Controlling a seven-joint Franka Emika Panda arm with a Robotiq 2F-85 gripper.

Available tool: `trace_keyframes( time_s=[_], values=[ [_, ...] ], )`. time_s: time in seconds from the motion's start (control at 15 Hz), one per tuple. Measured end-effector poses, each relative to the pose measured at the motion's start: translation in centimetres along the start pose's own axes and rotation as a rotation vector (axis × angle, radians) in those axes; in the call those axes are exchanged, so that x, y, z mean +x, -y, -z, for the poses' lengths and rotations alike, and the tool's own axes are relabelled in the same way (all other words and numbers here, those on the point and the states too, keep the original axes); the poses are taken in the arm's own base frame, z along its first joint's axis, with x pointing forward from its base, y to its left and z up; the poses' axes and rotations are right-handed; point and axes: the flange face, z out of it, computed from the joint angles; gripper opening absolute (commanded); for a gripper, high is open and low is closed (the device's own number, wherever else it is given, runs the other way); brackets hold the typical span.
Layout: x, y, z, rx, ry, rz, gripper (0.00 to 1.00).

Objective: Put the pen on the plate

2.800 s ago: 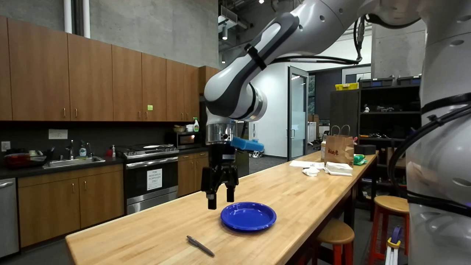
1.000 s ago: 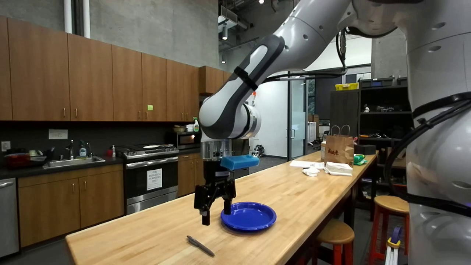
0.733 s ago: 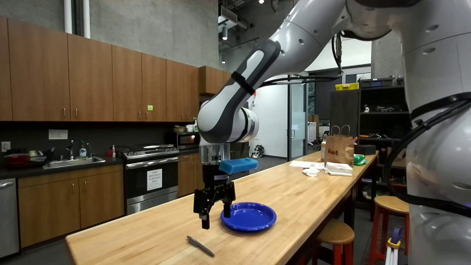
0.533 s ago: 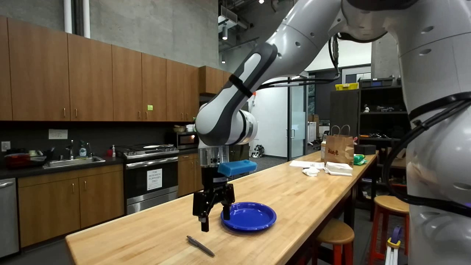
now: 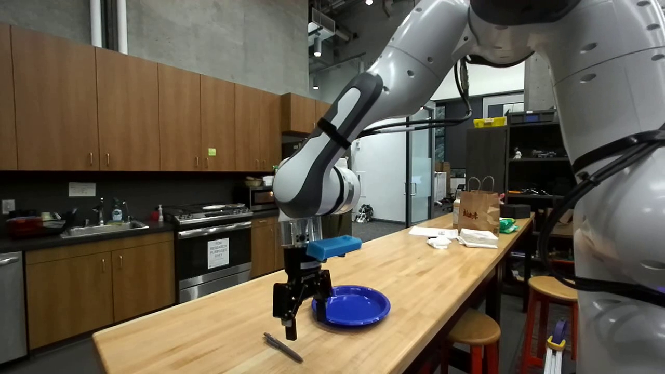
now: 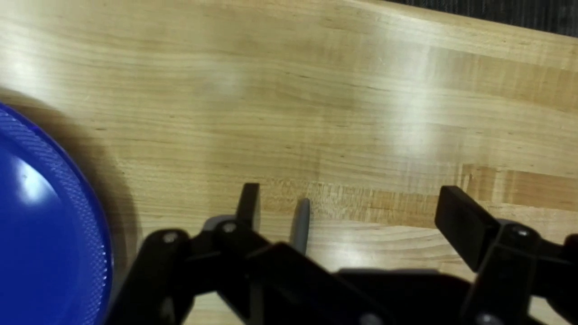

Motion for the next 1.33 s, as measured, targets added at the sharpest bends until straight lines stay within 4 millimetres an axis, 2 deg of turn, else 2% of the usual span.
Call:
trace_keyframes(
  time_s=[0.4,1.33],
  values=[
    [0.31,-0.05,-0.84,0.0,0.01,0.0,1.0],
    [0.97,0.0,-0.42,-0.024,-0.026,0.026,1.0]
  ],
)
